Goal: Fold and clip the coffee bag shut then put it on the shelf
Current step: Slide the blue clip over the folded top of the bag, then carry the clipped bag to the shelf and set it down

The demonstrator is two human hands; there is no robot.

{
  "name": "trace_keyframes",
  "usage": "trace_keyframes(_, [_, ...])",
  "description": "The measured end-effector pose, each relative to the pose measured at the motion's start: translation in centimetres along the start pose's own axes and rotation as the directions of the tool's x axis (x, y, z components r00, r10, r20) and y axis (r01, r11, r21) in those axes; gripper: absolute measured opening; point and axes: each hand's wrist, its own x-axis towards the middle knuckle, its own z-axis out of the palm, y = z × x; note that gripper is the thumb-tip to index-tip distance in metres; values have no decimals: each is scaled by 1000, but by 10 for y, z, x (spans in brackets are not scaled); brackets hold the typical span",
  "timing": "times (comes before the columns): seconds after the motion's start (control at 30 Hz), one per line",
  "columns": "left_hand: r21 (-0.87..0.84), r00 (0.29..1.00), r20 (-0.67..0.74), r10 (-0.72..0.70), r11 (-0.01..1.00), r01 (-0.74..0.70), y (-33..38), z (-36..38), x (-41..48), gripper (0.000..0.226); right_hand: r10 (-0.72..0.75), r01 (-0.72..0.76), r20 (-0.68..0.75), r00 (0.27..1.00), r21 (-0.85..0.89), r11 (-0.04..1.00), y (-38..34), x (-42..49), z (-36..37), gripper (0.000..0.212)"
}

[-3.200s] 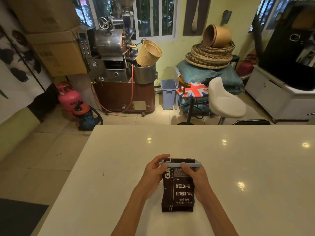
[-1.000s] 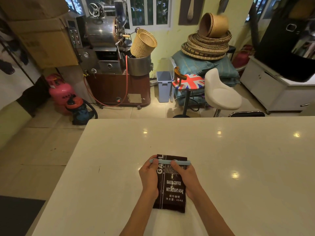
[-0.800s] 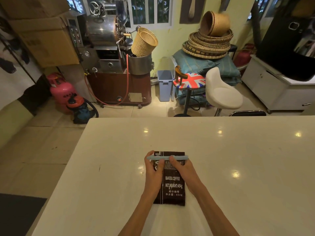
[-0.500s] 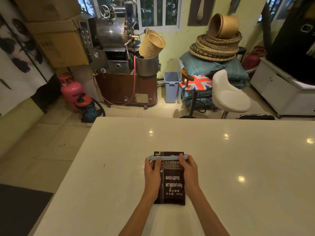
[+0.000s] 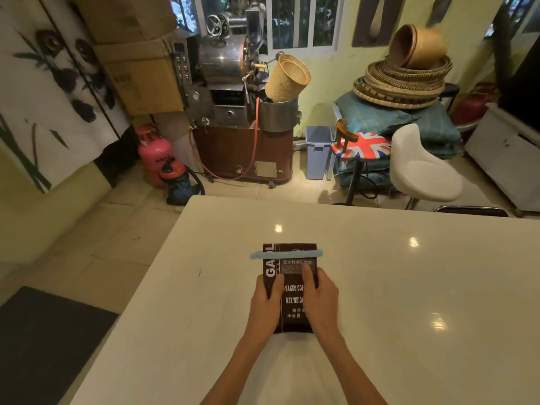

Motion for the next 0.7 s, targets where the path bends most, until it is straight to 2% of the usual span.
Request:
trace_keyframes(0.1, [174,994,-74,86,982,-72,11,-25,6,28,40,-38,-19,999,79,996,-12,-8,23,34])
trace_keyframes(0.17, [211,991,-43,123,971,-111,19,-41,18,33,55,-63,61,997,125,990,-17,-12,33,29])
trace_keyframes(0.23, [234,992,-26,121,966,-111,20,-56,29,39,67,-76,147,987,58,995,-15,-18,39,23])
trace_keyframes(0.27, [239,993,-17,115,965,-108,19,-62,32,41,69,-69,143,987,-2,998,-12,-22,41,20])
trace_keyframes(0.37, [228,986,151,69,968,-102,9,-73,32,42,73,-78,-58,996,-82,994,-5,-43,45,33])
trace_keyframes(0.47, [207,957,289,-2,976,-61,-4,-75,13,43,137,-149,-235,962,-37,988,6,-74,41,49])
trace_keyframes(0.57, [210,916,401,-25,976,-65,-11,-67,-10,45,231,-226,-253,939,49,973,9,-107,19,62])
trace_keyframes(0.63, [228,856,514,-54,971,-76,-10,-51,-38,44,302,-284,-244,922,103,953,7,-137,-13,71])
trace_keyframes(0.7, [242,806,588,-76,966,-86,-12,-39,-56,39,336,-321,-227,914,100,942,10,-159,-41,66])
